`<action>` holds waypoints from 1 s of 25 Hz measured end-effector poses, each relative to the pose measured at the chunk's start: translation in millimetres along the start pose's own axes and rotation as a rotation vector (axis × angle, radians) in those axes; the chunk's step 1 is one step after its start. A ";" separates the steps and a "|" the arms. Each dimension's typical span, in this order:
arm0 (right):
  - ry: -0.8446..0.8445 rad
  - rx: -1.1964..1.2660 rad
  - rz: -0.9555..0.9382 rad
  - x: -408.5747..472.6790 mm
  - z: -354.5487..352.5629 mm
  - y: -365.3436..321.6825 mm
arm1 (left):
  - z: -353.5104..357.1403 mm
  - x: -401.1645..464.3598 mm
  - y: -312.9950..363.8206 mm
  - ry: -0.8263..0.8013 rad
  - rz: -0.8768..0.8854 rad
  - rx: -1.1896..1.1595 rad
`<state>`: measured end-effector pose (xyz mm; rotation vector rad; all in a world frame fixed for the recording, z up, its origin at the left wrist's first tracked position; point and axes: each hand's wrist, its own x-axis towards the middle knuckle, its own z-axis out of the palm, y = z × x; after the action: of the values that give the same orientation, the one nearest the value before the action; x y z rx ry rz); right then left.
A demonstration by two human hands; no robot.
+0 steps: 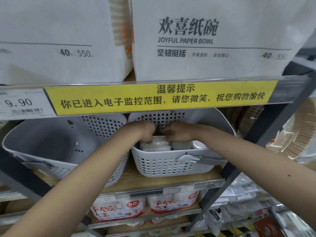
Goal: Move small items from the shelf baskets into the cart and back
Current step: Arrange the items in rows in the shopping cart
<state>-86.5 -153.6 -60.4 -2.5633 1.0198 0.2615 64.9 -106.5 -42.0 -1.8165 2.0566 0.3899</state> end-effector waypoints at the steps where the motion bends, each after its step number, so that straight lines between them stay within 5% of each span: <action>1: 0.016 -0.003 0.008 -5.0 -4.3 -2.7 | -0.3 -3.7 -0.5 0.049 0.011 -0.020; 8: 0.290 -0.053 0.108 -80.2 -32.3 -29.3 | -7.3 -65.7 -2.8 0.395 0.155 -0.184; 15: 0.858 -0.345 0.138 -192.8 34.5 -50.1 | 13.6 -122.3 36.9 0.912 0.539 -0.034; 20: 0.872 -0.172 0.486 -285.7 104.7 -22.9 | 35.1 -118.0 125.8 0.872 0.813 -0.179; 25: 0.833 0.184 0.986 -403.3 197.2 11.9 | 74.8 -68.6 259.1 0.531 1.021 -0.156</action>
<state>-392.6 169.3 -122.3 -1.7660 2.4008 -0.6897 -178.1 21.4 -87.4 -0.8148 3.3144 0.3340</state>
